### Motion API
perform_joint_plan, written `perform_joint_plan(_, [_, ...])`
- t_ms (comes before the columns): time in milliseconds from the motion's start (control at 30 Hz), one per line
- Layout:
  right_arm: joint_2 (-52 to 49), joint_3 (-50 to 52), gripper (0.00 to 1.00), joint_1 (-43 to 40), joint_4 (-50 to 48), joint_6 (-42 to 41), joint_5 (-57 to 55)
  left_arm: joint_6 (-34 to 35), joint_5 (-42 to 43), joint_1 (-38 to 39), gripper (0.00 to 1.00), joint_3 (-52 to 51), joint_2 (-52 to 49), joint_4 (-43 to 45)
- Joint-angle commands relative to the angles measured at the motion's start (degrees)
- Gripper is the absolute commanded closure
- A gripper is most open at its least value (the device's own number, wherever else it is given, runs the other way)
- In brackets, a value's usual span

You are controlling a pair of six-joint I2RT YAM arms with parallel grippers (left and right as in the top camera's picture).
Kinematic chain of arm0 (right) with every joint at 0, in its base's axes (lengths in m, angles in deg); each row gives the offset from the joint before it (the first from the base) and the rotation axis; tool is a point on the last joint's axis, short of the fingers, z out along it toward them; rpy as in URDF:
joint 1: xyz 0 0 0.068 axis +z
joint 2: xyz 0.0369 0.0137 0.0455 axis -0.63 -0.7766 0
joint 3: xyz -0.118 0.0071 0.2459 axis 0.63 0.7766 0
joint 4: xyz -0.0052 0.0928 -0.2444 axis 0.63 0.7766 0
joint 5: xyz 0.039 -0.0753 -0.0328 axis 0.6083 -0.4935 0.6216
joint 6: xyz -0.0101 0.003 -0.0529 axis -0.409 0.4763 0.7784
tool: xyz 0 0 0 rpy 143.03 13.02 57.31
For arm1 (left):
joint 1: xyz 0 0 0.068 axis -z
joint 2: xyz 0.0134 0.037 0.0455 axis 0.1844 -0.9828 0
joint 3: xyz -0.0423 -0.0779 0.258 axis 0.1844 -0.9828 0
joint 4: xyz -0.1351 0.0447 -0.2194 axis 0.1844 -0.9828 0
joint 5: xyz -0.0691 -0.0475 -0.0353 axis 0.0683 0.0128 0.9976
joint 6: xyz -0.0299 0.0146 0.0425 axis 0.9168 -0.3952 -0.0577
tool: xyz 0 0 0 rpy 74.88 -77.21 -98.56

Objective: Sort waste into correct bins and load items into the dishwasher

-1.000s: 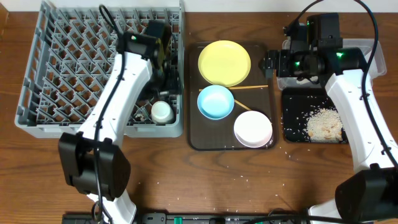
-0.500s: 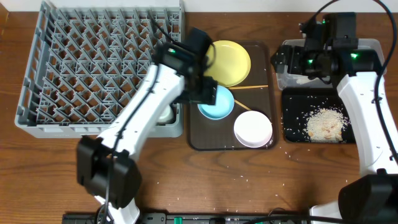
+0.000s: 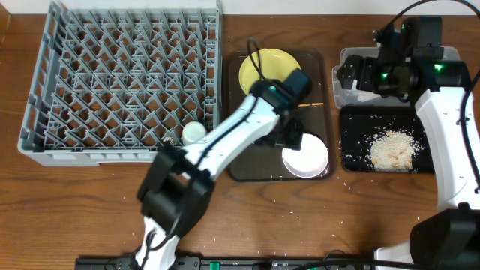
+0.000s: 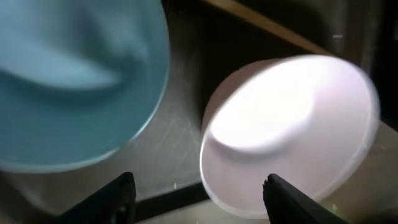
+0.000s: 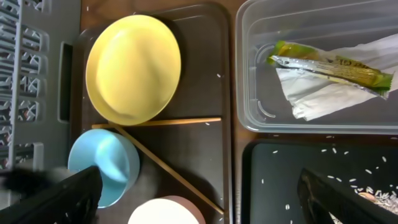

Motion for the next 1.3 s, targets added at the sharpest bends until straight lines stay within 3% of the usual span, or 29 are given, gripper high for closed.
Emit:
perform_joint_plan(0, [1.2,-0.2,0.02,-0.7,0.1,-0.5,-0.2,1.5,-0.3,1.0,0.36,-0.3,-2.4,0.5])
perform_joint_plan(133, [1.2,-0.2,0.02,-0.7,0.6,-0.5,-0.2,1.5,-0.3,2.4,0.38,-0.3,-5.2,1.5])
perform_joint_plan(233, [1.2,-0.2,0.02,-0.7,1.1,0.0,-0.2,1.5,0.4,2.8,0.46,-0.3,-6.8,1.5])
perform_joint_plan(533, [1.2,-0.2,0.02,-0.6,1.5,0.1,-0.2,1.5,1.2,2.8,0.59,-0.5,-8.0,2.6])
perform_joint_plan(633, [1.2,-0.2,0.02,-0.6,1.5,0.1,-0.2,1.5,1.9,2.8,0.67,-0.5,-8.9,2.8])
perform_joint_plan(767, [1.2,-0.2,0.02,-0.6,1.7,0.1,-0.2,1.5,2.0,2.7,0.92,-0.5,-9.0,2.8])
perform_joint_plan(967, [1.2,-0.2,0.02,-0.7,2.4,0.6,-0.2,0.8,2.0,2.2,0.92,-0.5,-7.1,2.3])
perform_joint_plan(1267, [1.2,-0.2,0.02,-0.7,2.6,0.6,-0.2,-4.9,2.8,-1.6,0.93,-0.5,5.9,-1.9])
